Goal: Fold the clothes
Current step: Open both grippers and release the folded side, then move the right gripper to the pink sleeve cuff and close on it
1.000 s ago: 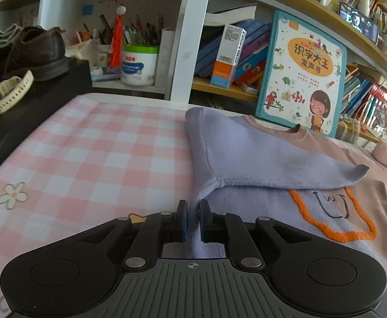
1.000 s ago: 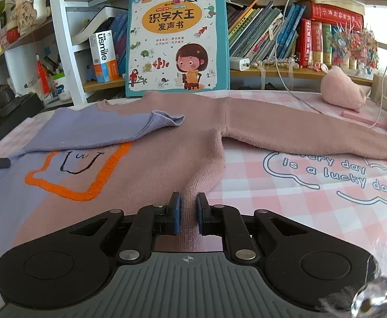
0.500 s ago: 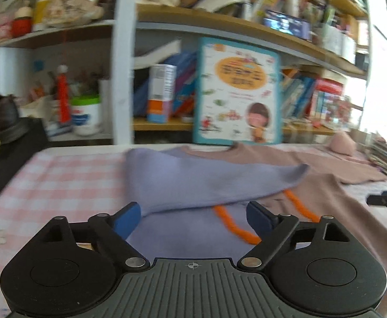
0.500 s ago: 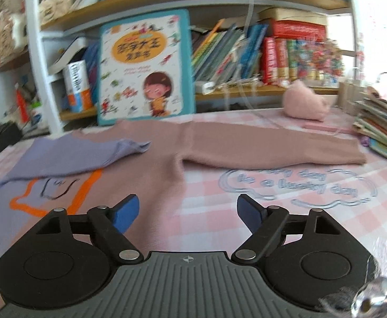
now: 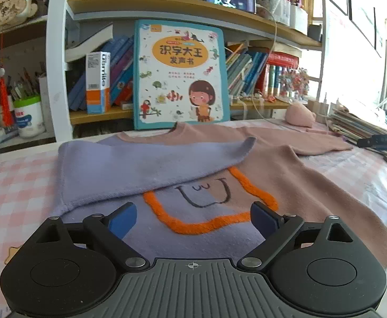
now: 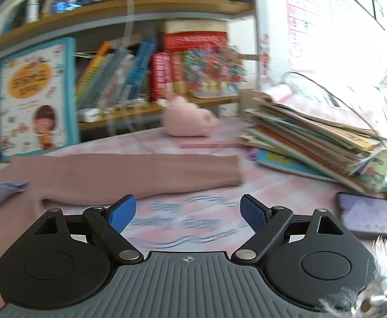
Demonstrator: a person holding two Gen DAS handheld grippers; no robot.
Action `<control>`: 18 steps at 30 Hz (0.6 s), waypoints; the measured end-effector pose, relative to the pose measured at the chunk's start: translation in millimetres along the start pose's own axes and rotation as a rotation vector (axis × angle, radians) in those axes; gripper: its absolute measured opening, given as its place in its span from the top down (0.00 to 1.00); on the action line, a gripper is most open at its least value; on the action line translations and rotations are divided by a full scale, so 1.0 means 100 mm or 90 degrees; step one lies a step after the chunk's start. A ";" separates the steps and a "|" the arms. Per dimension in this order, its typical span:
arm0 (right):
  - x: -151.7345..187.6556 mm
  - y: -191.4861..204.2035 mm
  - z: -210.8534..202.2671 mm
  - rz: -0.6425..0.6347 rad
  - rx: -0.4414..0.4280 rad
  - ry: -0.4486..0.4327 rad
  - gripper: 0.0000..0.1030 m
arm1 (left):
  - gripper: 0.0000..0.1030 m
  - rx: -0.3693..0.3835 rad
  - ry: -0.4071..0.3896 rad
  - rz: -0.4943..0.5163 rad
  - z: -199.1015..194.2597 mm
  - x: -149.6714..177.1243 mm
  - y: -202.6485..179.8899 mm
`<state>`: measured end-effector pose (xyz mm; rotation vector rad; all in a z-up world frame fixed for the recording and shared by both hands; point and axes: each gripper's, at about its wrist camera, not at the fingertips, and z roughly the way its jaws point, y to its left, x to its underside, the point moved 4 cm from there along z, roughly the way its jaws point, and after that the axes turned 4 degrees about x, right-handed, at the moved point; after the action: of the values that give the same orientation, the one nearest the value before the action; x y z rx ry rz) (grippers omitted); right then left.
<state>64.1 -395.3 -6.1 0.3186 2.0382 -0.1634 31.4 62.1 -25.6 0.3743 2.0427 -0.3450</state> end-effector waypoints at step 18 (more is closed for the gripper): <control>-0.22 -0.52 0.85 0.147 0.003 0.134 0.49 | 0.02 -0.016 0.025 0.009 0.03 0.03 -0.10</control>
<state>130.7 -469.4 -27.8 0.5914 2.1886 0.0098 28.4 52.3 -29.0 0.3833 2.0795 -0.3053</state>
